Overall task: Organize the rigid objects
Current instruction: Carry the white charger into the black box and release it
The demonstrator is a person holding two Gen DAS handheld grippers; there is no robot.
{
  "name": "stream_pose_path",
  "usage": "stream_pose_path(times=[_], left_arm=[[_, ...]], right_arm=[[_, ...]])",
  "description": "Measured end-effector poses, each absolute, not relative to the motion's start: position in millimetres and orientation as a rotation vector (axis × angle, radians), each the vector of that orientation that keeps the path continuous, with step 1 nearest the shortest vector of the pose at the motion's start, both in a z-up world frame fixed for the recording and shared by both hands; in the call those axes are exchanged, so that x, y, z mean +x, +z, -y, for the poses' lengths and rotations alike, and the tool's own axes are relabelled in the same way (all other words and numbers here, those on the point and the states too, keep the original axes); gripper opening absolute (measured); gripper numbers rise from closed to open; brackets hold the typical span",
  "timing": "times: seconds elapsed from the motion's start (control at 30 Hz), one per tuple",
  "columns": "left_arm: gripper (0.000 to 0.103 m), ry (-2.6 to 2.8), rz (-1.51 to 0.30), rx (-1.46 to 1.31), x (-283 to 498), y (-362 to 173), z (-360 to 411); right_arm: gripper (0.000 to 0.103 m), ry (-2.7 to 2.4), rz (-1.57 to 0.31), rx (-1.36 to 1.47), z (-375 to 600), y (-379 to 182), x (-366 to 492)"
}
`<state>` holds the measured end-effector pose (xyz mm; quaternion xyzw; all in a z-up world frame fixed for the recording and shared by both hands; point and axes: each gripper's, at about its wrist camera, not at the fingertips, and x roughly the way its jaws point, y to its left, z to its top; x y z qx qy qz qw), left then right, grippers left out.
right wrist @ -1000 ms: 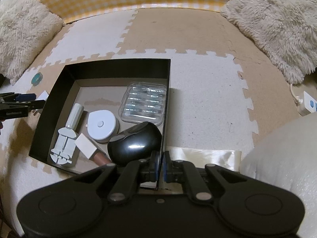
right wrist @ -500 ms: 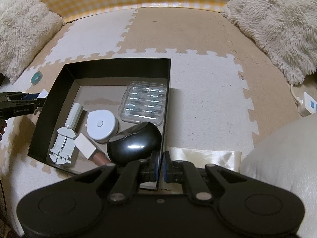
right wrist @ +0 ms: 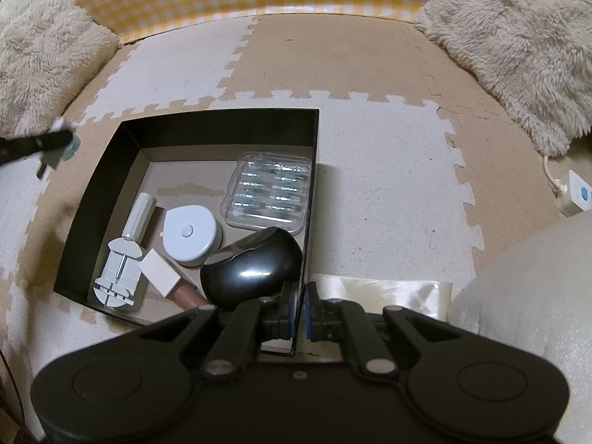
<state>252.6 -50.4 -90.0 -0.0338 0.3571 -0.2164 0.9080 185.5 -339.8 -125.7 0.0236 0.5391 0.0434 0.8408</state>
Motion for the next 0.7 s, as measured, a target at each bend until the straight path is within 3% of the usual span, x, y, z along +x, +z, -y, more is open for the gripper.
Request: stream_pose_path(times=[0.4,0.7], left_arm=[[0.038,-0.622,-0.803,0.055,253,-107,159],[0.038,-0.557,-0.960,0.062,277,-141,178]], right_arm=[[0.006,0.097,-1.138,0.049,341,-125,185],[0.006,0.099,-1.137,0.048,342,-125,186]])
